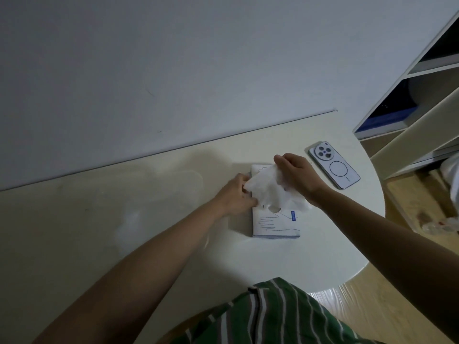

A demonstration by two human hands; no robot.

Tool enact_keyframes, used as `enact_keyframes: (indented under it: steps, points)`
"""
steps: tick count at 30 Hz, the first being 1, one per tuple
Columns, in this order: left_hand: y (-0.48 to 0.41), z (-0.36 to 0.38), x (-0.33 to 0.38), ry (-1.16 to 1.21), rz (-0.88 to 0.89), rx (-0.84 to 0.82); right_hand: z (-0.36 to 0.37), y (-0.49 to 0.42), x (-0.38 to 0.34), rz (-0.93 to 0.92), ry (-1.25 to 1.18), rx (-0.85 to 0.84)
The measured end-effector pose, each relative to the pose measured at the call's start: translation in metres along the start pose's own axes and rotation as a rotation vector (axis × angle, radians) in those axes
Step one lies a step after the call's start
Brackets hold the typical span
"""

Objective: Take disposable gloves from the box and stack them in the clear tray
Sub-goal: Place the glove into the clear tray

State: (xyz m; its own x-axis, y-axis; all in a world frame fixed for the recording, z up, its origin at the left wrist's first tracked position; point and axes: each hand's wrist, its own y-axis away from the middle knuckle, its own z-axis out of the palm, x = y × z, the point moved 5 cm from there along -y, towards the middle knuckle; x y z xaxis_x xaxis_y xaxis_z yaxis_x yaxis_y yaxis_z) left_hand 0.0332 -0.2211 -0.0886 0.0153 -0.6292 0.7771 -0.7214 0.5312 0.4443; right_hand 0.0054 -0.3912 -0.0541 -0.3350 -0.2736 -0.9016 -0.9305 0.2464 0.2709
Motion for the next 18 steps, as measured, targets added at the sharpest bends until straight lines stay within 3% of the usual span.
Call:
enact_keyframes:
  steps: [2, 5, 13, 18]
  points:
    - [0.011, -0.016, 0.007, 0.274, 0.045, -0.011, 0.006, -0.002, -0.003, 0.029, 0.014, 0.01]
    - [0.027, -0.035, 0.012, 0.471, 0.139, -0.005, 0.018, -0.003, -0.009, 0.055, 0.024, 0.01]
    - [0.054, -0.075, -0.018, 0.764, 0.134, 0.165, 0.07, 0.002, -0.038, 0.031, 0.052, 0.003]
    - [0.07, -0.101, -0.041, 0.719, 0.086, 0.241, 0.096, 0.006, -0.055, -0.013, 0.123, -0.019]
